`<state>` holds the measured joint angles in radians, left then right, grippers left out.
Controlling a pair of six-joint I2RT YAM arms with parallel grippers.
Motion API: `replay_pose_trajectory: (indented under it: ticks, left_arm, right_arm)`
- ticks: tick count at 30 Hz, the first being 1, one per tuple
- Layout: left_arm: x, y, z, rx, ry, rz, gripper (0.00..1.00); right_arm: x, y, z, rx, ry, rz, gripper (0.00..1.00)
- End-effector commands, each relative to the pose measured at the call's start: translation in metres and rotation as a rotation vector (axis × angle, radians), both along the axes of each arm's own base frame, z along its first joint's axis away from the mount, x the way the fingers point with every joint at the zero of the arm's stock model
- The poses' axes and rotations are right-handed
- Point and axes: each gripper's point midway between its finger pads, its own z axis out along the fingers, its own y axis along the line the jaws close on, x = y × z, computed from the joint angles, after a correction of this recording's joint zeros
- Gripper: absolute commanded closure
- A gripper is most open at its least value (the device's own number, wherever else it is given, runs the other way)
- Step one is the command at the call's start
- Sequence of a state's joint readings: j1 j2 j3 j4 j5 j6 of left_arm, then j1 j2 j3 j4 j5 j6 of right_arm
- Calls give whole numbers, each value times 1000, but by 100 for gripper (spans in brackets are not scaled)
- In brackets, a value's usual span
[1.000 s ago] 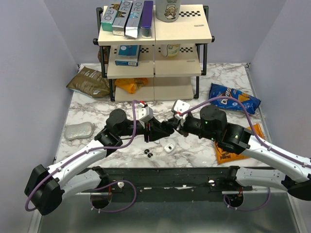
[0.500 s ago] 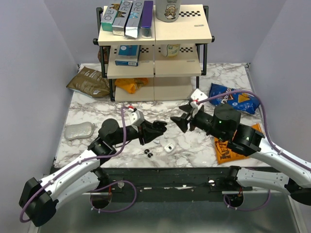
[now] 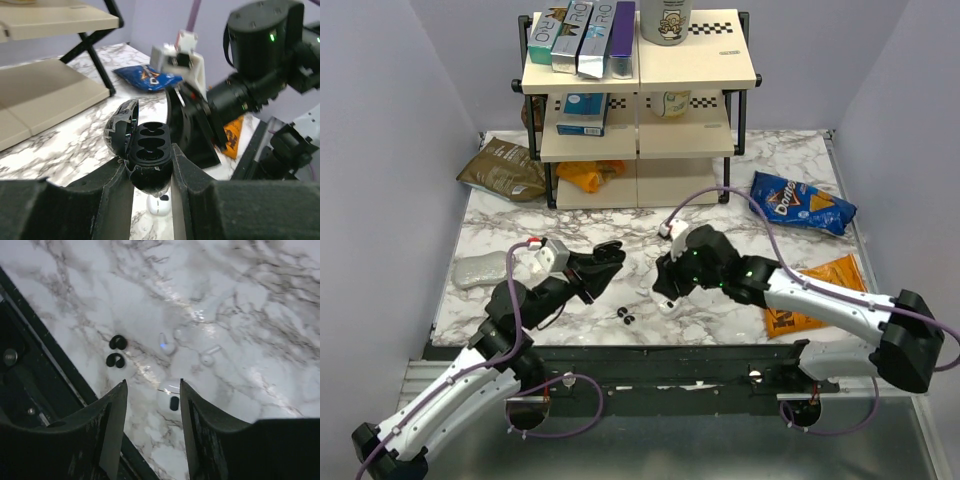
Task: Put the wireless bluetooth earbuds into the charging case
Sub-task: Pick up the earbud from the center of the board.
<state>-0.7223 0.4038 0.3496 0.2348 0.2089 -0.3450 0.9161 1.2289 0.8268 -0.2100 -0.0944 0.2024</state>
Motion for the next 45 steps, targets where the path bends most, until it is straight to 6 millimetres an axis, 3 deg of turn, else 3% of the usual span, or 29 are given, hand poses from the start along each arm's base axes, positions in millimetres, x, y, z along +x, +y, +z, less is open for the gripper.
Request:
replay_pose_trajectory:
  ticks: [1, 7, 12, 27, 37, 45]
  left_arm:
    - [12, 31, 2, 12, 56, 183, 100]
    - [18, 52, -1, -9, 83, 295, 100]
    - [18, 59, 2, -28, 79, 321, 100]
    - [21, 66, 1, -35, 88, 363, 100]
    - [21, 67, 1, -38, 88, 367, 100]
    - [21, 65, 0, -38, 93, 359, 100]
  right_arm:
    - [-24, 45, 8, 100, 47, 139, 45]
    - [-33, 72, -23, 68, 128, 183, 45]
    - [-35, 81, -54, -1, 164, 192, 46]
    - [-17, 103, -79, -49, 155, 155, 52]
    - [-13, 100, -107, -118, 189, 117, 53]
    - [-16, 100, -117, -142, 206, 107, 53]
